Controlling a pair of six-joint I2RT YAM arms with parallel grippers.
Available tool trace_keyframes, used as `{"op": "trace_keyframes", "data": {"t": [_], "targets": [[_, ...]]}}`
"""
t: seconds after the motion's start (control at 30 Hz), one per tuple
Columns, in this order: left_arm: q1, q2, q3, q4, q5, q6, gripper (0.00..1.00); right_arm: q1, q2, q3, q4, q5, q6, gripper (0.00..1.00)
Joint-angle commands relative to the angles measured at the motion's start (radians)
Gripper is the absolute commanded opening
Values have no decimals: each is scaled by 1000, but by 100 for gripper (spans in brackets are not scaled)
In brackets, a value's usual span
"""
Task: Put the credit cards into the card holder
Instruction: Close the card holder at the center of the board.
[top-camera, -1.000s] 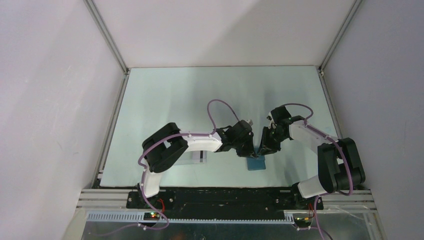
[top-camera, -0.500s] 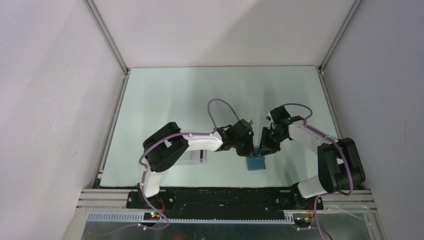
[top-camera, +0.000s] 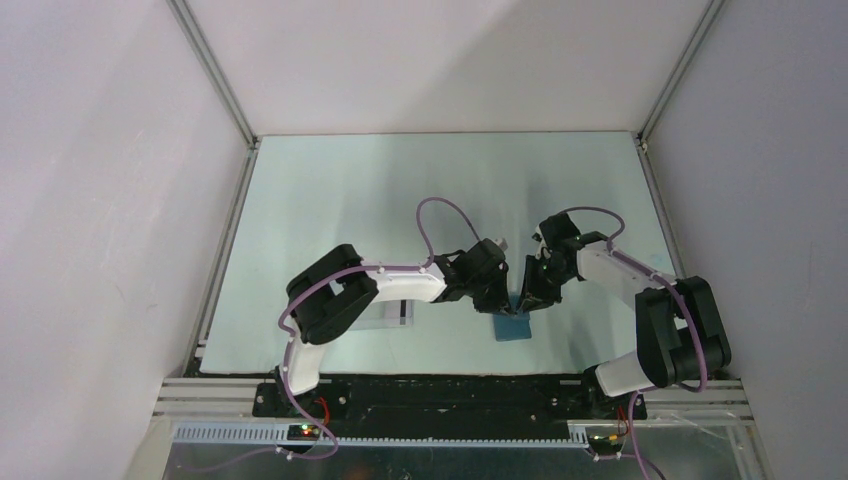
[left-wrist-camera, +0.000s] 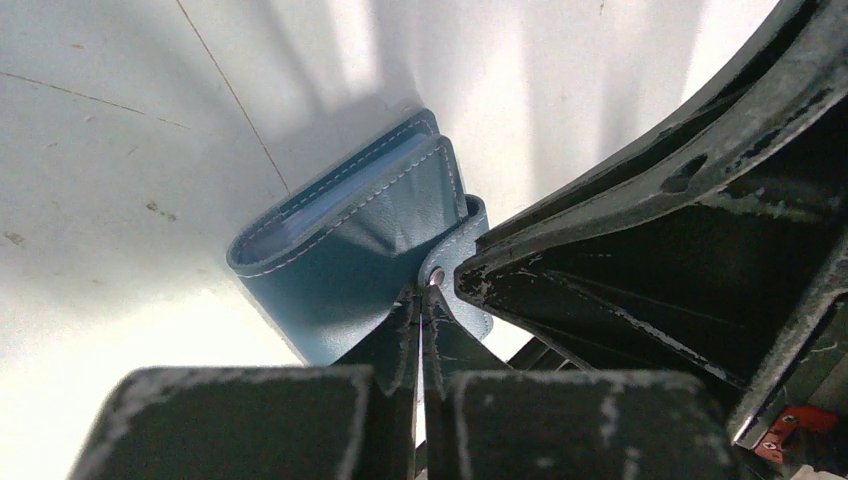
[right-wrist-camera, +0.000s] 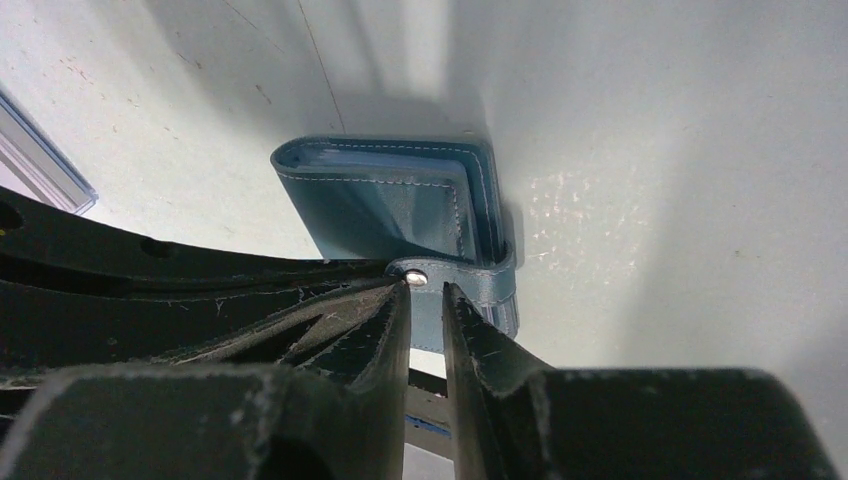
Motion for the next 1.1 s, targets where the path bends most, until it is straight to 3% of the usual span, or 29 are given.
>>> {"op": "trace_keyframes", "data": {"t": [0.0, 0.6, 1.07], "targets": [[-12, -15, 10, -18, -22, 33, 0, 12, -24, 7, -11, 27, -12, 21], [-16, 1, -16, -58, -47, 21, 0, 84, 54, -36, 20, 82, 29, 4], [-27, 45, -35, -64, -42, -6, 0, 155, 124, -52, 7, 220, 75, 1]]}}
